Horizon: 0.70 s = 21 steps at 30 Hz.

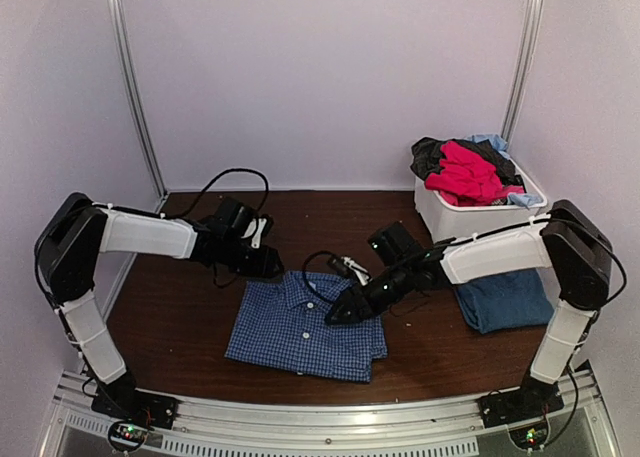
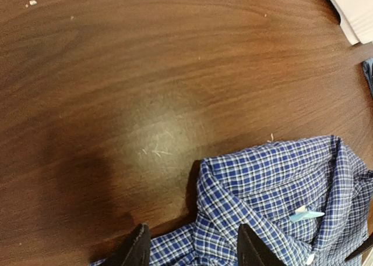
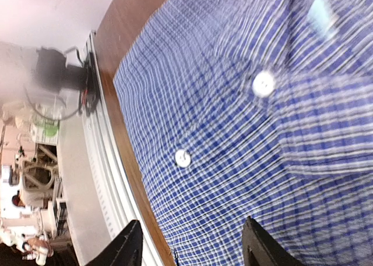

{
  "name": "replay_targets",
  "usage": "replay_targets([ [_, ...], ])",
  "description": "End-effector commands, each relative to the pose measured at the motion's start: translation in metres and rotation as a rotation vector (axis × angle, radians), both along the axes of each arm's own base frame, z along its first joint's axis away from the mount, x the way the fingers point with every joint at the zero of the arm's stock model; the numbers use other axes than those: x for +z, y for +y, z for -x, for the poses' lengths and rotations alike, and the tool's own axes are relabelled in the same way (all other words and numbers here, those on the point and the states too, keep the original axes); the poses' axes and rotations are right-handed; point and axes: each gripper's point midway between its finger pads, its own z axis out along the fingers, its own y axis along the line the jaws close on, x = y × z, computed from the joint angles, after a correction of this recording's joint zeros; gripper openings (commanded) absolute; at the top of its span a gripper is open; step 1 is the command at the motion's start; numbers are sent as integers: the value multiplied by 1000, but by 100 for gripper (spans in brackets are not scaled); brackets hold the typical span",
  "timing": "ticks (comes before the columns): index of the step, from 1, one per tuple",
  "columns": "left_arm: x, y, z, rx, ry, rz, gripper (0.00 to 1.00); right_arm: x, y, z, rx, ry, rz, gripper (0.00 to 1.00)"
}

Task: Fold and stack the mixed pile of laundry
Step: Adjust the square-folded shirt at the center of the board.

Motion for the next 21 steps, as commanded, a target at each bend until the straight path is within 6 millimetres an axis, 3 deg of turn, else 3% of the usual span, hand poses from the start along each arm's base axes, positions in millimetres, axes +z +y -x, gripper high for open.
replay_targets([
  [1, 46, 7, 4, -26, -86, 23, 53, 60, -38, -65, -273, -139, -45, 60],
  [5, 53, 34, 31, 13, -87, 18, 54, 41, -90, -72, -455, -143, 116, 62],
  [8, 50, 45, 50, 17, -61, 26, 54, 20, -105, -56, -514, -54, 168, 62],
  [13, 39, 53, 68, 26, -23, 41, 54, -3, -96, -22, -531, 68, 182, 69],
  [17, 31, 56, 75, 38, -3, 50, 55, -16, -85, -7, -532, 115, 216, 74],
  [21, 27, 57, 76, 47, 2, 48, 56, -23, -72, 1, -517, 128, 234, 72],
])
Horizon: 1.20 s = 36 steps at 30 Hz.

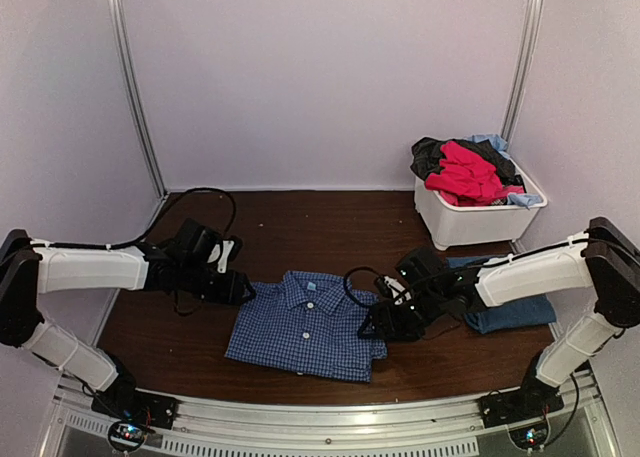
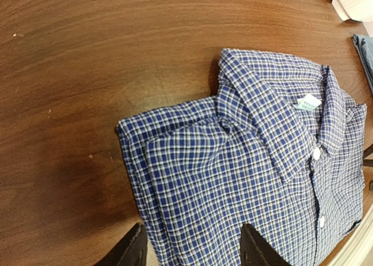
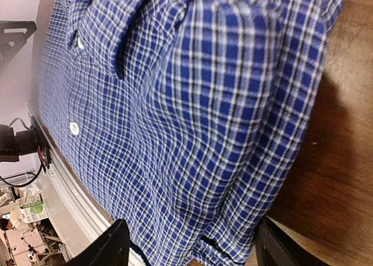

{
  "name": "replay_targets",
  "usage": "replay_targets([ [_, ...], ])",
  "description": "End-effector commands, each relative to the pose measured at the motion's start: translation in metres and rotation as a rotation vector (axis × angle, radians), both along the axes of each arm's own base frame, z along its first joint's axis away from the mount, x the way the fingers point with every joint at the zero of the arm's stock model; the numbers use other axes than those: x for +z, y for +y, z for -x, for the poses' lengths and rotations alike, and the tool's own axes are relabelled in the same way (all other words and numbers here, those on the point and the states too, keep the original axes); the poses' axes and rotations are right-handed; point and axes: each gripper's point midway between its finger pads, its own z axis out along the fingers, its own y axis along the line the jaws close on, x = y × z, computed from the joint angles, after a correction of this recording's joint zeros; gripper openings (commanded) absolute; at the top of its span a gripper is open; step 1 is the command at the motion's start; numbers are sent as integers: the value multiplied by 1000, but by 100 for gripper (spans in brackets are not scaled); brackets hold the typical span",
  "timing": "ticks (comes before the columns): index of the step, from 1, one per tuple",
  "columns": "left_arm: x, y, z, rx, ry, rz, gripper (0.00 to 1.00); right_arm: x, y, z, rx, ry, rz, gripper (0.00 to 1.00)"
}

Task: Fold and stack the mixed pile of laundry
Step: Adjust the square-folded shirt at the center of the board.

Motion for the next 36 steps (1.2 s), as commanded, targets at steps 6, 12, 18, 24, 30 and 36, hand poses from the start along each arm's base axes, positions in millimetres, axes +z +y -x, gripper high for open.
replay_targets([
  [6, 5, -1, -4, 21, -23, 26, 57, -7, 16, -7, -64, -5, 72, 56],
  [12, 0, 10, -4, 55, -21, -12, 54, -2, 14, -18, -79, -51, 80, 27],
  [18, 0, 14, -1, 73, 1, 60, 48, -16, -6, -34, -154, -11, -55, 0],
  [24, 6, -1, 4, -1, -17, 119, 46, -30, -5, -32, -132, 56, -214, 0],
  [30, 10, -16, 9, -51, -39, 98, 39, -46, -2, -31, -139, 111, -257, 0],
  [36, 3, 1, 8, 61, -27, 95, 27, -52, -9, -32, -161, 123, -241, 0],
])
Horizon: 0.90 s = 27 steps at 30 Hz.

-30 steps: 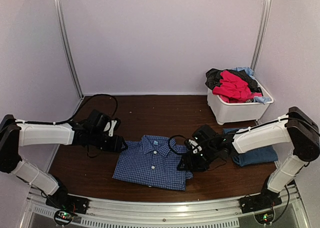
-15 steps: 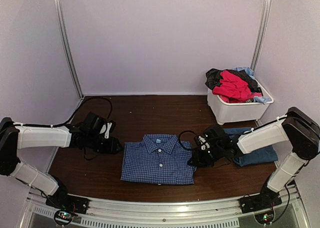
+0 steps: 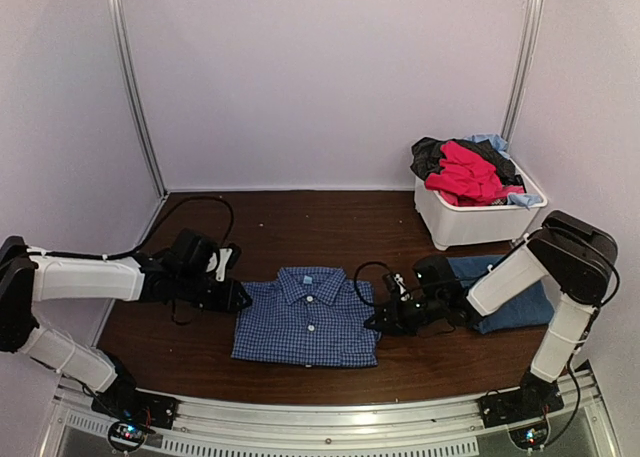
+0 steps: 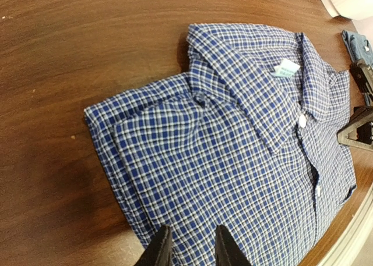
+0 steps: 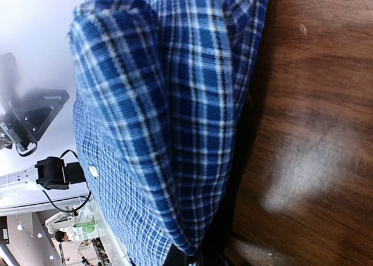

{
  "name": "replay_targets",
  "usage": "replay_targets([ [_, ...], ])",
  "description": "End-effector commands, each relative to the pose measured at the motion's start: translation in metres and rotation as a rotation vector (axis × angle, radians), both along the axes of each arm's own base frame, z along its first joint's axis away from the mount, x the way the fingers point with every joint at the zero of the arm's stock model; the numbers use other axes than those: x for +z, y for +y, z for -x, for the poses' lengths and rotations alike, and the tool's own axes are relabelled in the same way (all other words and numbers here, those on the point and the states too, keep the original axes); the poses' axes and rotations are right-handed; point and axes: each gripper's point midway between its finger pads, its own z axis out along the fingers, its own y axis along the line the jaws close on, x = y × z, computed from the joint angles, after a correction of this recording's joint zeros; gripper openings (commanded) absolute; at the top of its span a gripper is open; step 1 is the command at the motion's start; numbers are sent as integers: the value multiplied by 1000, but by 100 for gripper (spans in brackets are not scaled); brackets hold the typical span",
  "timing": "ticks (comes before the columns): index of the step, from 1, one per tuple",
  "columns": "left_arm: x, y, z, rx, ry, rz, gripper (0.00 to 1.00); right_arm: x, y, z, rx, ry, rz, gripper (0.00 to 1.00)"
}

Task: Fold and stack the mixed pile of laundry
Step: Adjust the square-folded shirt at the center of the board.

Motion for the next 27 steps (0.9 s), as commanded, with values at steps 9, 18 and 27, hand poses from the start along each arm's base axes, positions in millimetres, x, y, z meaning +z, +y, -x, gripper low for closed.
replay_targets([
  [9, -10, 3, -3, 49, 29, 71, 39, -9, -7, 2, -2, 33, 35, 6],
  [18, -10, 3, -20, 68, 3, 21, 40, 14, -23, -20, -23, -99, 212, 32],
  [27, 5, 1, -59, 74, -68, -27, 42, 29, -15, -63, 11, -233, 354, 39],
])
